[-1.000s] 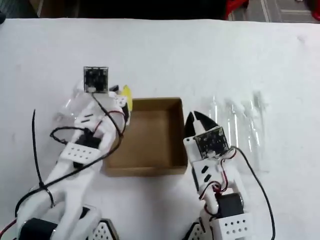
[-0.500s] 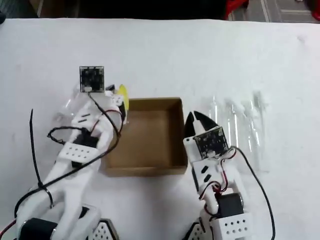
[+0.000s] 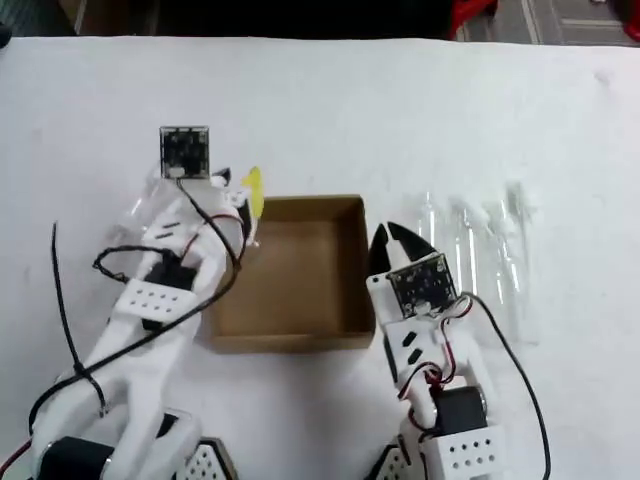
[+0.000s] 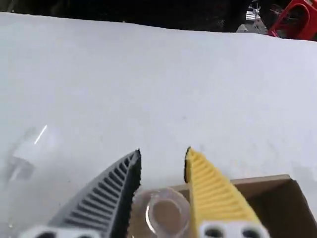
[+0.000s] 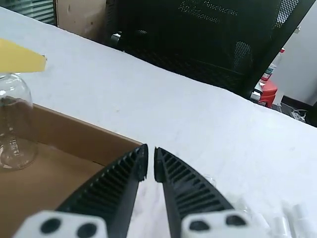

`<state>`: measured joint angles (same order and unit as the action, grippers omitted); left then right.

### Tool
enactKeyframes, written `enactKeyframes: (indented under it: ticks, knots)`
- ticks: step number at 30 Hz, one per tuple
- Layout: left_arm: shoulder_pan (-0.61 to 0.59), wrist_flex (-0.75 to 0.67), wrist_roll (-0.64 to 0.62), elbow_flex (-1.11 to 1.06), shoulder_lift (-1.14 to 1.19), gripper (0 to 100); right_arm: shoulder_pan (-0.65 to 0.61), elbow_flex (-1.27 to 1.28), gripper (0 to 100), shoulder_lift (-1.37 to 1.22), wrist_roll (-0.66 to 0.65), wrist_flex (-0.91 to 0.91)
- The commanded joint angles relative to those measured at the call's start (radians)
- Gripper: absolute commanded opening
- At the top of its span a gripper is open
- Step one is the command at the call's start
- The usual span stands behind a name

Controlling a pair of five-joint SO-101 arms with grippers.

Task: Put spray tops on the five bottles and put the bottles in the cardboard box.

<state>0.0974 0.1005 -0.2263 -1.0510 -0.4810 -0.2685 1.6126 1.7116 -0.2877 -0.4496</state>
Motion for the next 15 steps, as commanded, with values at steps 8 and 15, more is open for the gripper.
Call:
enactKeyframes:
  ticks: [8,15]
  knots:
    - [0.005,0.293,-0.012,0.256,-0.010,22,0.010,-0.003,1.5,0.002,-0.003,0.051]
    - [-0.002,0.388,-0.014,0.342,-0.013,22,0.010,-0.003,1.5,0.002,-0.003,0.051]
